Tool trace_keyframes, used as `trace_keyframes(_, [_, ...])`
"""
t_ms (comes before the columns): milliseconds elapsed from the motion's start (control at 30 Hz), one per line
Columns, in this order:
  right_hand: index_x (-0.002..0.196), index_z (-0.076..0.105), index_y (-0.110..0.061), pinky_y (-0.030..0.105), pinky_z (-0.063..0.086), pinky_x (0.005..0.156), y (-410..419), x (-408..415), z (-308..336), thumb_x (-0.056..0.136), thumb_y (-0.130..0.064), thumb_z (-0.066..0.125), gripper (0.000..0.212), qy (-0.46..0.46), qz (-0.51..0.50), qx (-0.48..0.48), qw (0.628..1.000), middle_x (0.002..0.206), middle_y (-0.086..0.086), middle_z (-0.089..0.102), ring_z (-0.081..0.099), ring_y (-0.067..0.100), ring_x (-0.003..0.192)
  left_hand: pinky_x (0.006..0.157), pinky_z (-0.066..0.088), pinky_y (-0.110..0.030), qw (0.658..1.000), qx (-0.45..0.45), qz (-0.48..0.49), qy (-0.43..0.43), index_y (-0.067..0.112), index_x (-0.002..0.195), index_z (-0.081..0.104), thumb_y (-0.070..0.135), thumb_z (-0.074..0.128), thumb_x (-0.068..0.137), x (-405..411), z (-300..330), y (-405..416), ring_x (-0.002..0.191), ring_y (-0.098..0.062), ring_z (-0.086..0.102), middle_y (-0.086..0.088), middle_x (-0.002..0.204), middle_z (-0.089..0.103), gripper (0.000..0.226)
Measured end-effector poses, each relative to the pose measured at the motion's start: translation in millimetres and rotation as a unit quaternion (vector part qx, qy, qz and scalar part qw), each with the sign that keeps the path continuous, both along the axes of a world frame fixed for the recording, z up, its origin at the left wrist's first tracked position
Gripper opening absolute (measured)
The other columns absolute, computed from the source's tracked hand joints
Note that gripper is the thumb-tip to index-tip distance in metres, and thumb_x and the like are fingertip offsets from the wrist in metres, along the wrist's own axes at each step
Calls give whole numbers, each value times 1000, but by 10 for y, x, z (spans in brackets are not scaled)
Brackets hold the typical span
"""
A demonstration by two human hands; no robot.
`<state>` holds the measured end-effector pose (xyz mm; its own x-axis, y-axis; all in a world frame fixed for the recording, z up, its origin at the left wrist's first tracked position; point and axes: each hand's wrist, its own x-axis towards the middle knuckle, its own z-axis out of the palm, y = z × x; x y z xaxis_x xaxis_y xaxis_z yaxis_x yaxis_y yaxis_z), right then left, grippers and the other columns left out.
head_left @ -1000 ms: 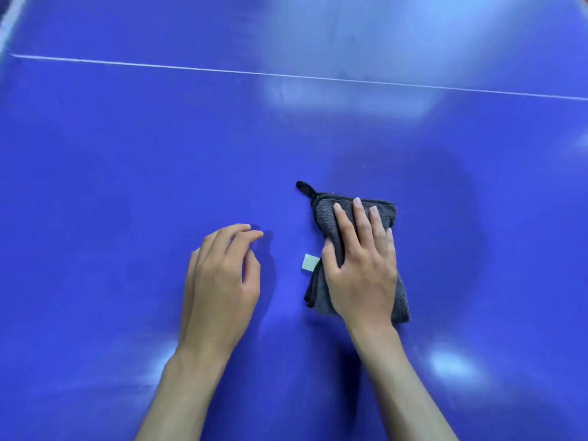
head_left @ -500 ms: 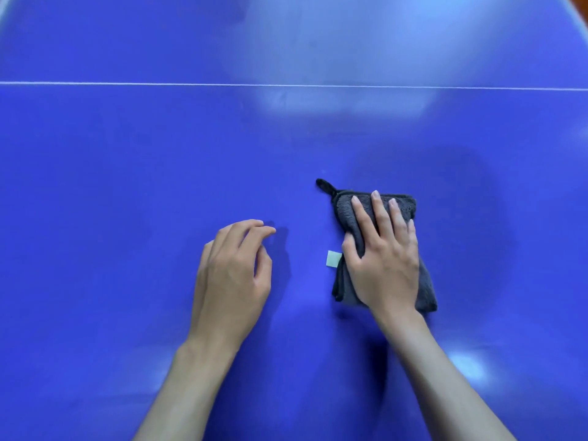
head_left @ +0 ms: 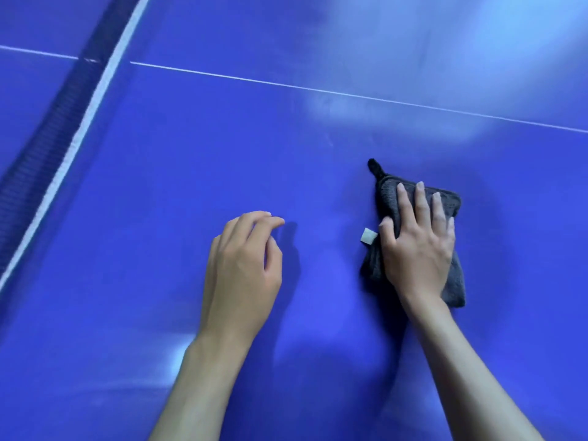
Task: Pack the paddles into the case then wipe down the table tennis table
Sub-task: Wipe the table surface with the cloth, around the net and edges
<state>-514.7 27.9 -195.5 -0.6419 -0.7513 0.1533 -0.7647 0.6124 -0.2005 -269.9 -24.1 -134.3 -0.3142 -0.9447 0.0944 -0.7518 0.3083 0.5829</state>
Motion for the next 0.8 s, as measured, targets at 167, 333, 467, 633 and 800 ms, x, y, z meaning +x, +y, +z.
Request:
trace_keyframes(167, [160, 41, -30, 55, 18, 128, -575, 958, -34, 97, -43, 39, 64, 19, 43, -5, 999, 172, -2, 27, 21, 24, 159, 101, 43, -33, 999, 18, 44, 14, 23, 122, 68, 11, 58, 99, 805, 110, -435, 122, -11, 51, 10, 129, 60, 28])
trace_keyframes(333, [157, 48, -27, 56, 22, 126, -1120, 1877, -47, 96, -38, 44, 62, 30, 68, -26, 997, 170, 1, 33, 28, 27, 157, 103, 45, -37, 996, 27, 82, 22, 24, 124, 68, 13, 56, 101, 1508, 135, -770, 124, -10, 50, 11, 131, 59, 28])
trace_keyframes(467, [156, 48, -26, 56, 21, 126, -1582, 2618, -59, 98, -37, 45, 59, 36, 104, -24, 994, 170, 3, 33, 29, 28, 157, 105, 47, -43, 993, 20, 108, 35, 21, 126, 67, 12, 56, 101, 1929, 114, -1022, 127, -14, 52, 8, 132, 60, 29])
trace_keyframes(633, [155, 49, -27, 58, 21, 125, -2112, 3541, -64, 99, -36, 43, 57, 22, 143, -41, 989, 169, 4, 34, 29, 29, 157, 102, 45, -46, 987, -10, 158, -14, 17, 125, 69, 7, 61, 96, 2338, 122, -1232, 130, -26, 49, -2, 139, 57, 31])
trace_keyframes(800, [151, 54, -26, 60, 28, 122, -2599, 4122, -90, 99, -35, 42, 55, 10, 176, -70, 982, 165, 6, 42, 36, 30, 154, 104, 42, -46, 981, -2, 194, -11, 18, 124, 69, 5, 62, 93, 2607, 130, -1364, 131, -27, 48, -2, 141, 55, 34])
